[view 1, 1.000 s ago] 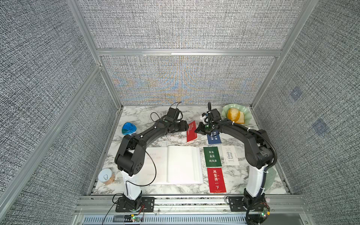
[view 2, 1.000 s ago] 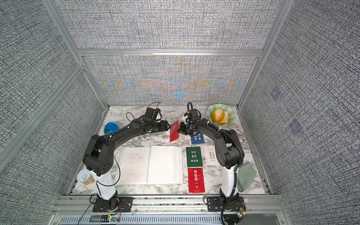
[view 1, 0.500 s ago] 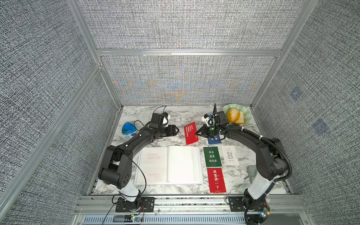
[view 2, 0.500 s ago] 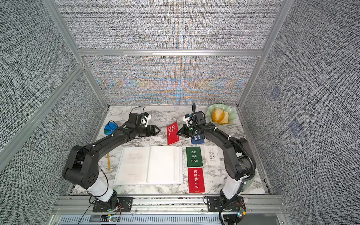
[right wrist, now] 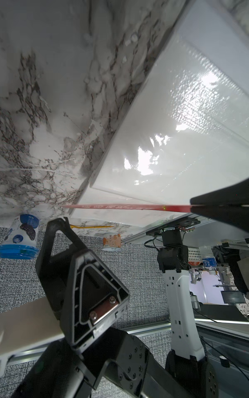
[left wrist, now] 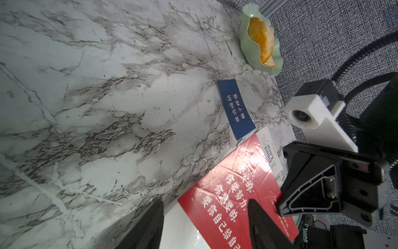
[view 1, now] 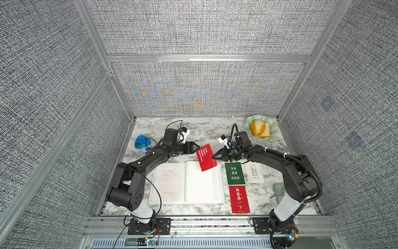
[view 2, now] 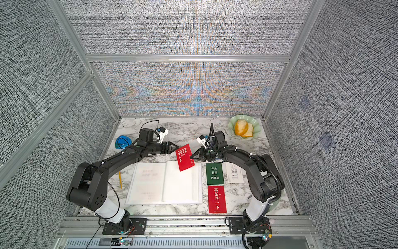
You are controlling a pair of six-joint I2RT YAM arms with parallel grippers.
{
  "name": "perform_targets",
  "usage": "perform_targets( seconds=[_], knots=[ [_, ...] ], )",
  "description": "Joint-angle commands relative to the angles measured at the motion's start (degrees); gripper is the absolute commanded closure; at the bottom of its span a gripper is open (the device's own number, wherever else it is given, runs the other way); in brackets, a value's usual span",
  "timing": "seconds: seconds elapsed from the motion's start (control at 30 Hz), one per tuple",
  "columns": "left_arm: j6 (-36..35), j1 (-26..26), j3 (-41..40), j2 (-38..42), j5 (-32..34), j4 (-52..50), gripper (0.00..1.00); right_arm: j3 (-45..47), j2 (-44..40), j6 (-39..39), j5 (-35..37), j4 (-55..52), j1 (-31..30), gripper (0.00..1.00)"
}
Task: Place the photos into the photo albums
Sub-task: Pick up the photo at the center of the board.
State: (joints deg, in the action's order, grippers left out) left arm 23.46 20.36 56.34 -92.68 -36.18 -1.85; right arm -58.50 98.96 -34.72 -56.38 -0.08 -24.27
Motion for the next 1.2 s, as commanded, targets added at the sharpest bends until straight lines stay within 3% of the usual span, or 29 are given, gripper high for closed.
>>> perform_targets(
  seconds=[0.0,0.13,0.33,0.7,0.9,1.07,1.17],
  knots=[
    [-1.2,-0.1,0.0,-0.1,-1.0,0.4,0.37,0.0,-0.7,0.1,-2.8,2.6,-0.6,1.0],
    [-0.6,-0.1,-0.3,-0.4,-3.0,1.8,0.39,-0.3,-1.0,0.1,-3.1,2.9,-1.0,1.0],
    [1.7,-0.1,-2.3,-0.8,-11.2,7.7,0.55,-1.2,0.2,-2.5,-4.0,6.0,-1.0,1.0],
    [3.2,-0.1,-2.2,-1.2,-13.9,10.0,0.8,-2.7,1.3,-1.1,-4.5,4.0,0.2,1.0],
    [4.5,-0.3,-2.1,-1.1,-14.1,11.0,0.99,-2.2,1.1,-1.8,-4.4,4.2,1.3,1.0],
    [9.3,-1.6,-3.8,-0.3,-14.6,16.0,1.0,-1.1,0.2,-3.1,-3.5,5.3,2.4,0.74],
    [13.7,-3.0,-6.0,0.8,-14.2,20.4,1.0,0.0,-0.9,-3.9,-1.7,5.7,3.1,0.65]
  ],
)
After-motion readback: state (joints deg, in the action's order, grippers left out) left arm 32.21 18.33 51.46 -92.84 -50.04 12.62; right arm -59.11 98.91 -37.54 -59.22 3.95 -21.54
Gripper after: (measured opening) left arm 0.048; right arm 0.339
